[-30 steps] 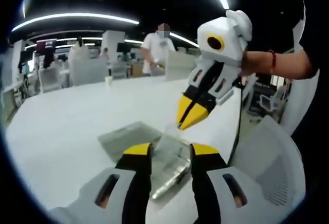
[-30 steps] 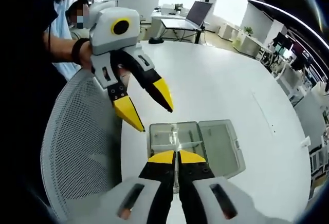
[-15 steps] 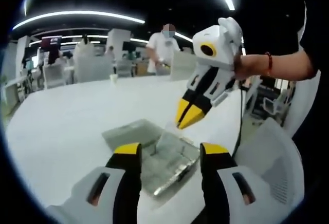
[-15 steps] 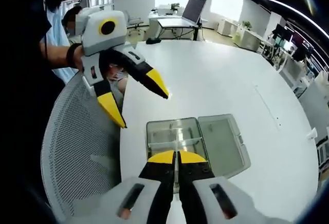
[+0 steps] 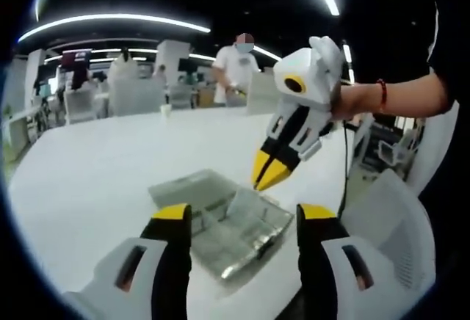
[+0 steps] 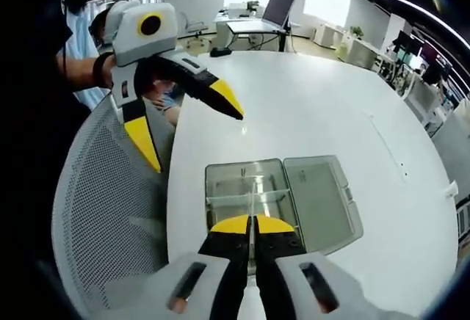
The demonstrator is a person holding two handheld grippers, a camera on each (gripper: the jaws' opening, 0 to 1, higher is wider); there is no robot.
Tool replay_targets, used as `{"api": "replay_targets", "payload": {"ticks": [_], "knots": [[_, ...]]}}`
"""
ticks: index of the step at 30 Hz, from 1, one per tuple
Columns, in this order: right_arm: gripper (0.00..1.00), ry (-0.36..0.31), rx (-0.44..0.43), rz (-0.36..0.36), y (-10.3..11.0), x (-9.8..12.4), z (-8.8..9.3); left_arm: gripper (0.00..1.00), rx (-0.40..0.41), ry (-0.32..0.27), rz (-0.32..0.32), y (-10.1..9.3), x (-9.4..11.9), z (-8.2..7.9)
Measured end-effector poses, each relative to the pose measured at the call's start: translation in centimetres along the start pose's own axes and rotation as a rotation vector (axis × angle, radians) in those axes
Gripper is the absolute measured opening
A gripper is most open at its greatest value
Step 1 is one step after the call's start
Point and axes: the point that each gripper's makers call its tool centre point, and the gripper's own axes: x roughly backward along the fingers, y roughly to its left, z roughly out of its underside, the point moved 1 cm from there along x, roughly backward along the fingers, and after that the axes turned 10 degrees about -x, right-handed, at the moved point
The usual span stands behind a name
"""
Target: Insert the divider into the dual guide fixture by aligning both edges with the guide slots and pushing it downward to the bottom, including one-sided entry, uneven engagement, binding, and posture correction.
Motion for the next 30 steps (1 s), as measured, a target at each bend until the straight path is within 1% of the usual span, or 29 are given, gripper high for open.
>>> {"api": "replay_targets", "payload": {"ticks": [10,24,29,30], "knots": [[0.00,0.018,0.018,-0.004,-0.1,-0.6,0.7,0.65,0.012,0.011,0.009,-0.3,-0.2,0.3],[0.00,0.028,0.034,-0.013,-0.2,-1.2,1.0,0.65,0.019,0.011,0.007,-0.1,-0.1,0.5],[0.00,0.034,0.061,-0.017,-0.1,-1.4,1.0,0.65,0.020,0.013,0.006,0.0,-0.1,0.6],[0.00,0.035,0.080,-0.019,-0.1,-1.4,1.0,0.65,0.023,0.013,0.005,0.0,-0.1,0.6]]}}
